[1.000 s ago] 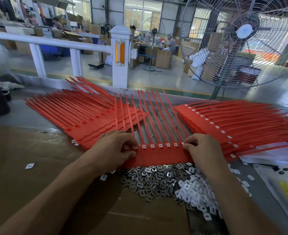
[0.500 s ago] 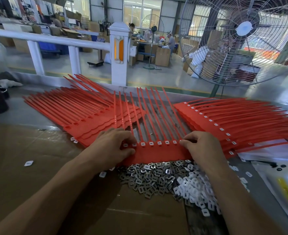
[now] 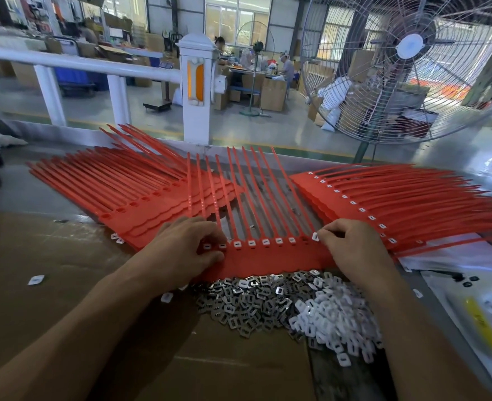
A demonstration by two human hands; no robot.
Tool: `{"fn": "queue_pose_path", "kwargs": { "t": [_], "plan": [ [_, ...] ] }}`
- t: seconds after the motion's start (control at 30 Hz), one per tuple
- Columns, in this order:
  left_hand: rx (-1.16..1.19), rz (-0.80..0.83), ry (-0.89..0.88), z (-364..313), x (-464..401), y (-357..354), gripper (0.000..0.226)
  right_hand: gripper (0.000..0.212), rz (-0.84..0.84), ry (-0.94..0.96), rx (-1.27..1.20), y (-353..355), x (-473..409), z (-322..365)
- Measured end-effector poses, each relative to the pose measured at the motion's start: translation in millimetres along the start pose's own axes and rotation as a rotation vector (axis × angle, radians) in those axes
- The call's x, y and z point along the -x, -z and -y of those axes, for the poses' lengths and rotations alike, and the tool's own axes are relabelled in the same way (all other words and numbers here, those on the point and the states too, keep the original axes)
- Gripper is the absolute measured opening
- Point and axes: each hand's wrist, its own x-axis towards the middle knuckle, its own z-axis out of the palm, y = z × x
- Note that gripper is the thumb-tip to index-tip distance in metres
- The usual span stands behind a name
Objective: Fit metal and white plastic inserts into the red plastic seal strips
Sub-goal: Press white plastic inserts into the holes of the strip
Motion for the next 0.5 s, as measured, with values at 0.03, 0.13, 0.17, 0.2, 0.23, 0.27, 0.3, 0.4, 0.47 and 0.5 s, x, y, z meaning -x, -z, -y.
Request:
{"fn": "queue_pose_path", "kwargs": {
  "t": [0.03,0.13,0.17,0.2,0.23,0.27,0.3,0.4,0.47,0.5],
  "plan": [
    [0.001,0.001,0.001,0.1,0.0,-0.1,0.024,0.014,0.017,0.002,-0.002,1.4,1.0,-0.3],
    [-0.001,0.001,0.002,0.3,-0.2,-0.5,0.023,0.013,0.022,0.006,-0.014,5.1,3.3,-1.4],
    [0.001,-0.001,0.004,0.6,-0.4,-0.7,0.023,0.013,0.020,0.006,-0.020,6.6,3.8,-1.8],
    [0.003,-0.002,0.005,0.8,-0.6,-0.9,0.023,0.013,0.026,0.006,-0.029,8.0,4.2,-1.7],
    [0.004,-0.002,0.007,1.0,-0.9,-1.3,0.022,0.013,0.042,0.006,-0.036,8.9,4.6,-1.3],
    [0.004,-0.001,0.009,1.3,-1.3,-1.4,0.022,0.013,0.065,0.010,-0.033,8.8,4.6,-0.7],
    [0.005,0.001,0.010,1.4,-1.6,-1.5,0.022,0.013,0.089,0.014,-0.017,7.9,4.6,-0.4],
    [0.004,0.003,0.010,1.9,-2.1,-1.6,0.022,0.013,0.111,0.029,0.055,3.0,4.0,-0.4],
    [0.003,-0.002,0.007,2.0,-2.5,-2.1,0.022,0.012,0.080,0.031,0.037,0.2,2.0,-1.8],
    [0.006,-0.004,0.006,2.0,-2.5,-2.3,0.022,0.011,0.056,0.023,0.011,-0.5,1.4,-2.1]
  ]
}}
